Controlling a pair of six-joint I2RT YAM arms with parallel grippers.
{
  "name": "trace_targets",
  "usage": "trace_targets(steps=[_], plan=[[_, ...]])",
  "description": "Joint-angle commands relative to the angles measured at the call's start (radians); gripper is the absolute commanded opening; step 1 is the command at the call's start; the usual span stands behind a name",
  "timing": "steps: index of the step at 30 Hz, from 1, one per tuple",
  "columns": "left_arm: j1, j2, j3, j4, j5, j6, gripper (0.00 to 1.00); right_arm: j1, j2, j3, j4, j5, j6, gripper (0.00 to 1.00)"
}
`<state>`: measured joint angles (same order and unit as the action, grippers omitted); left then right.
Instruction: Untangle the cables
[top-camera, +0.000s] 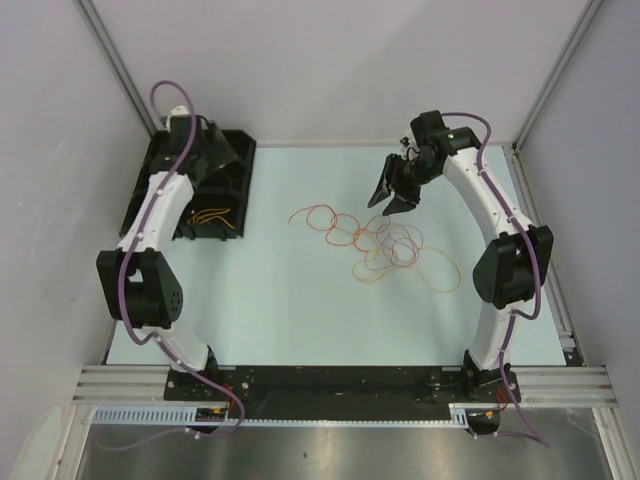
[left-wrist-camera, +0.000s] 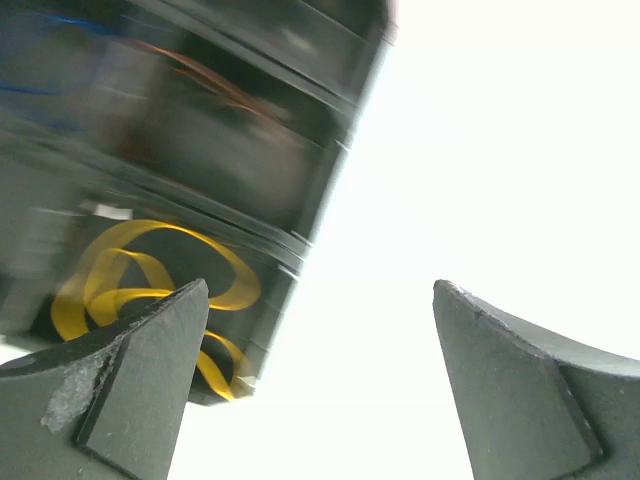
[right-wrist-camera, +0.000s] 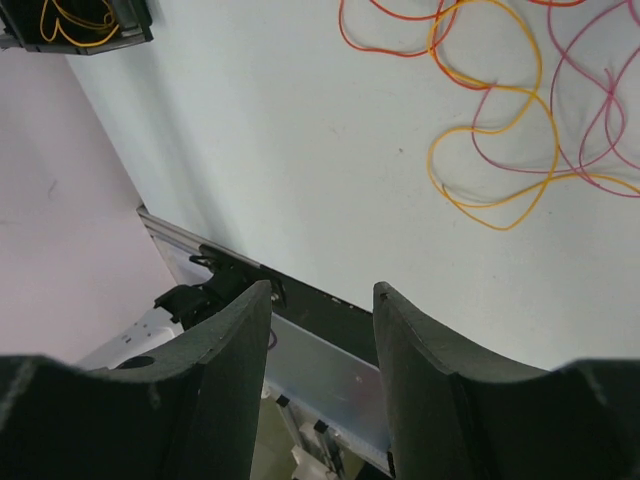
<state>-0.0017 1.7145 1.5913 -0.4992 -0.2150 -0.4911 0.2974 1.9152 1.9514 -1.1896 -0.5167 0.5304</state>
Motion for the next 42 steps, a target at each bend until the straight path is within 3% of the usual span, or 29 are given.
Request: trace_targets(steps=[1, 3, 5, 11, 16, 26, 39, 42], plan=[[-0.139, -0.082, -0.076, 0.070, 0.207, 0.092, 0.98, 0.003, -0.113, -0.095, 0.051, 0.046, 0.011, 0.50], [-0.176, -0.057, -0.067, 0.048, 0.307, 0.115, 0.97, 0.003, -0.169, -0.187, 0.105, 0.038, 0.025, 0.50], [-0.233, -0.038, -0.054, -0.011, 0.321, 0.118, 0.96, -0.001, -0.200, -0.233, 0.130, 0.030, 0.031, 0.50], [-0.377, -0.007, -0.074, -0.025, 0.275, 0.062, 0.95, -0.032, -0.292, -0.373, 0.203, 0.023, 0.039, 0.50], [-0.490, 0.127, 0.030, -0.061, 0.179, 0.094, 0.94, -0.050, -0.358, -0.454, 0.232, 0.014, 0.049, 0.50], [-0.570, 0.391, 0.294, -0.147, 0.097, 0.146, 0.89, -0.098, -0.452, -0.505, 0.168, 0.049, 0.011, 0.50], [-0.604, 0.549, 0.377, -0.176, 0.077, 0.190, 0.78, -0.164, -0.459, -0.503, 0.125, 0.055, -0.010, 0.50], [-0.609, 0.568, 0.383, -0.180, 0.065, 0.206, 0.70, -0.165, -0.449, -0.500, 0.125, 0.053, -0.007, 0.50]])
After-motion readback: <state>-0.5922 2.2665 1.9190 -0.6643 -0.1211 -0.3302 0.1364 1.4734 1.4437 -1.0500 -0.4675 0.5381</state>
